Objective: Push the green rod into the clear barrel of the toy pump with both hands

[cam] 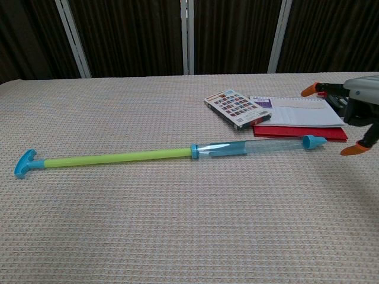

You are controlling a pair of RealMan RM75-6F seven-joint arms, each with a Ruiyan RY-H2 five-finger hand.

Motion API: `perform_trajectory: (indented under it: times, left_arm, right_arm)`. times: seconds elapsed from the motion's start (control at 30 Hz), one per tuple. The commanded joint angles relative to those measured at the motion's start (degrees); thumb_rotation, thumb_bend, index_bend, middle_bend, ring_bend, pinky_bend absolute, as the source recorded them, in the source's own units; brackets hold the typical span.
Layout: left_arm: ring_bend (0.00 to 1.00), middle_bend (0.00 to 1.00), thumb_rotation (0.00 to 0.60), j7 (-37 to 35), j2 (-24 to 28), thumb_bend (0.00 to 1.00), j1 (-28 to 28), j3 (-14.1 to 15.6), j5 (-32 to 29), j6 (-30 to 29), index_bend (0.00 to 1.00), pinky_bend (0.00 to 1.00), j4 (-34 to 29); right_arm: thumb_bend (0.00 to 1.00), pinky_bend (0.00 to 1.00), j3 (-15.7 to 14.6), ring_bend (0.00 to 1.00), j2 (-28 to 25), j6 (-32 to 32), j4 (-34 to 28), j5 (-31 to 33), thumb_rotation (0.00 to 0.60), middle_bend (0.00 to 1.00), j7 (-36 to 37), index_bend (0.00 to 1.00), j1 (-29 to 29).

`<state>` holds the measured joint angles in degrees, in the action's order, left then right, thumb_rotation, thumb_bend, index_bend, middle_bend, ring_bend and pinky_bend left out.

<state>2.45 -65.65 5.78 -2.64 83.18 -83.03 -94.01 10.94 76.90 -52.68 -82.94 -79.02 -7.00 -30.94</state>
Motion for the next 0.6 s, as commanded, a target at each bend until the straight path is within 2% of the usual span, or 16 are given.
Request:
perform_trajectory:
  times: [0.03, 0.23, 0.6]
  left_arm:
    - [0.0, 0.0, 0.6, 0.2, -0.2, 0.0, 0.2, -0.1, -0.3, 0.3, 0.0, 0.0, 0.2]
    - [0.0, 0.0, 0.6, 0.9, -0.6, 0.0, 0.4, -0.2, -1.0, 1.0, 0.0, 0.0, 0.6]
    - [0.0, 0.0, 0.6, 1.5, -1.0, 0.0, 0.6, -0.2, -1.6, 1.7, 0.0, 0.0, 0.8]
  right_arm:
    - [0.0, 1.0, 1.3, 1.0, 4.2, 3.4, 3.9, 2.7, 0.6, 1.0, -0.4, 0.17, -3.4]
    - [0.0, 1.0, 1.5, 1.0, 9.9, 4.6, 10.8, 4.6, 0.6, 1.0, -2.6, 0.29, -6.6]
    - [0.14, 1.0, 0.2, 1.0, 13.3, 5.4, 16.7, 6.8, 0.6, 1.0, -6.1, 0.36, -8.4]
